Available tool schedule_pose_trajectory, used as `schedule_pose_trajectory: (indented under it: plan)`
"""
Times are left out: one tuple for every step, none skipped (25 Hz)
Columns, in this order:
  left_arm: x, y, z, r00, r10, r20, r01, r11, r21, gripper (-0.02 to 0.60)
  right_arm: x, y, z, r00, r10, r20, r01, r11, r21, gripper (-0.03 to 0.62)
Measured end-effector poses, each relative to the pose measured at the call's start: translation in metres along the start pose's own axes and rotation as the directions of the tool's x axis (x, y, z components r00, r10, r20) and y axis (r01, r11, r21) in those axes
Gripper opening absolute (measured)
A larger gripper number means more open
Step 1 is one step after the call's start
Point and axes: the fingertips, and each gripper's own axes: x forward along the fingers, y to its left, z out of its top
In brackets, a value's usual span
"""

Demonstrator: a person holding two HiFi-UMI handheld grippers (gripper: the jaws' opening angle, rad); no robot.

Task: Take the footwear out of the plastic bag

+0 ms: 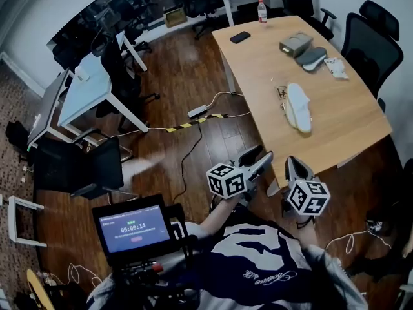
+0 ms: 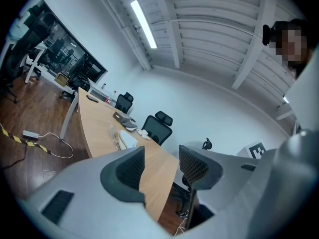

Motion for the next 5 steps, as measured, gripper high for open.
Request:
schedule_pose_trajectory:
  plan:
    - [-0.0011,0.0005,-0.0016,1.000,0.002,-0.004,-0.002,1.000,-0.001,0.222,0.0006,0.0003,-0.0013,1.000,0.001,-0.004,-0.001,1.000,0.001,-0.012]
    - [-0.0029,0.0013,-0.0032,1.000,0.005,-0.008,-0.005,1.000,-0.002,0.222,0.0014,0.0012,-0.0031,1.000,0.002,-0.010,-0.001,1.000,0.003,-0.012]
    - [-0.0050,0.0024,-0.0046,1.000,0.009,-0.011,-0.009,1.000,-0.005,0.222,0.0025,0.0024,-0.0051,1.000,0.003,-0.017,-0.003,1.000,0.005,-0.012]
    - [-0.0073,0.0035,-0.0059,1.000,0.012,-0.015,-0.012,1.000,-0.008,0.224,0.0037,0.0037,-0.0070,1.000,0.004,-0.023,-0.004,1.000,0.007,-0.012]
    - [-0.0095,0.0048,-0.0072,1.000,0.015,-0.018,-0.015,1.000,-0.012,0.222,0.0049,0.0050,-0.0089,1.000,0.005,-0.030,-0.005,1.000,0.010,-0.012]
